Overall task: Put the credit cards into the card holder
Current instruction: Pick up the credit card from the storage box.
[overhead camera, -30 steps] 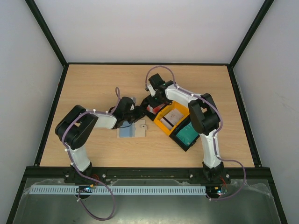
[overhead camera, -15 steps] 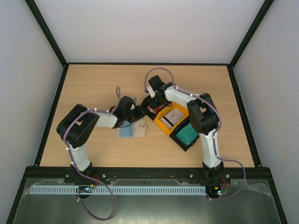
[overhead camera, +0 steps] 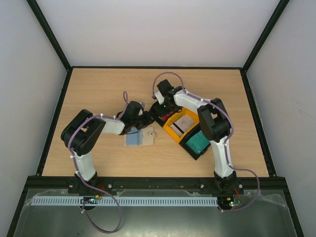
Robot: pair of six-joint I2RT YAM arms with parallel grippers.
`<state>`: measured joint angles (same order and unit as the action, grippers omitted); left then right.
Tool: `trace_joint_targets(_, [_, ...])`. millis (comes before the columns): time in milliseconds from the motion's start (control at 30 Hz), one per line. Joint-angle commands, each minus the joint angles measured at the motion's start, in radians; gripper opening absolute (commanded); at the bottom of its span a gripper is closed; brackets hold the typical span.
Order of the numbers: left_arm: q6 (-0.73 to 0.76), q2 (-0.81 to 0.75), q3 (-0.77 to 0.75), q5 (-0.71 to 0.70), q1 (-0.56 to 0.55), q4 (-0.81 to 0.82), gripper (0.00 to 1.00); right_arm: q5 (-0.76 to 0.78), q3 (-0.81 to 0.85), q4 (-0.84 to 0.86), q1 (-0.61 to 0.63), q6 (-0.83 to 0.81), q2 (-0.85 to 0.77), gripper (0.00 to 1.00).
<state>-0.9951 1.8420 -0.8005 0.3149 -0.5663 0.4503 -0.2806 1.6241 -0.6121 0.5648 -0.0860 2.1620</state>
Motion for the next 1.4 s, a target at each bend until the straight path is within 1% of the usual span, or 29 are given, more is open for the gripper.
trace_joint_targets(0, [0.012,0.039,-0.025,0.002,0.003,-0.021,0.28,-0.106,0.013,-0.146,-0.002,-0.003,0.016,0.50])
trace_joint_targets(133, [0.013,0.052,-0.029,0.011,0.003,-0.015,0.27,-0.149,0.020,-0.158,-0.002,-0.007,-0.015,0.44])
trace_joint_targets(267, [0.012,0.057,-0.028,0.012,0.002,-0.014,0.26,-0.153,0.021,-0.179,-0.002,-0.008,-0.022,0.31])
trace_joint_targets(333, [0.014,0.056,-0.026,0.012,0.003,-0.014,0.25,-0.160,0.019,-0.183,-0.002,-0.012,-0.032,0.26])
trace_joint_targets(400, [0.014,0.056,-0.026,0.013,0.003,-0.016,0.25,-0.169,0.014,-0.185,-0.003,-0.016,-0.041,0.19])
trace_joint_targets(567, [0.015,0.053,-0.025,0.013,0.002,-0.020,0.25,-0.190,0.004,-0.192,-0.002,-0.026,-0.062,0.11])
trace_joint_targets(1000, [0.018,0.052,-0.023,0.019,0.003,-0.027,0.25,-0.251,-0.009,-0.214,0.000,-0.042,-0.097,0.10])
trace_joint_targets(1167, [0.015,0.056,-0.026,0.021,0.003,-0.025,0.25,-0.217,-0.031,-0.206,0.004,-0.042,-0.104,0.17])
trace_joint_targets(1233, [0.014,0.056,-0.026,0.023,0.002,-0.025,0.25,-0.206,-0.032,-0.199,0.004,-0.036,-0.097,0.17])
trace_joint_targets(1300, [0.015,0.053,-0.026,0.023,0.002,-0.024,0.25,-0.198,-0.025,-0.198,0.004,-0.031,-0.088,0.16])
trace_joint_targets(1367, [0.015,0.051,-0.026,0.023,0.003,-0.027,0.25,-0.184,-0.015,-0.193,0.004,-0.019,-0.081,0.11])
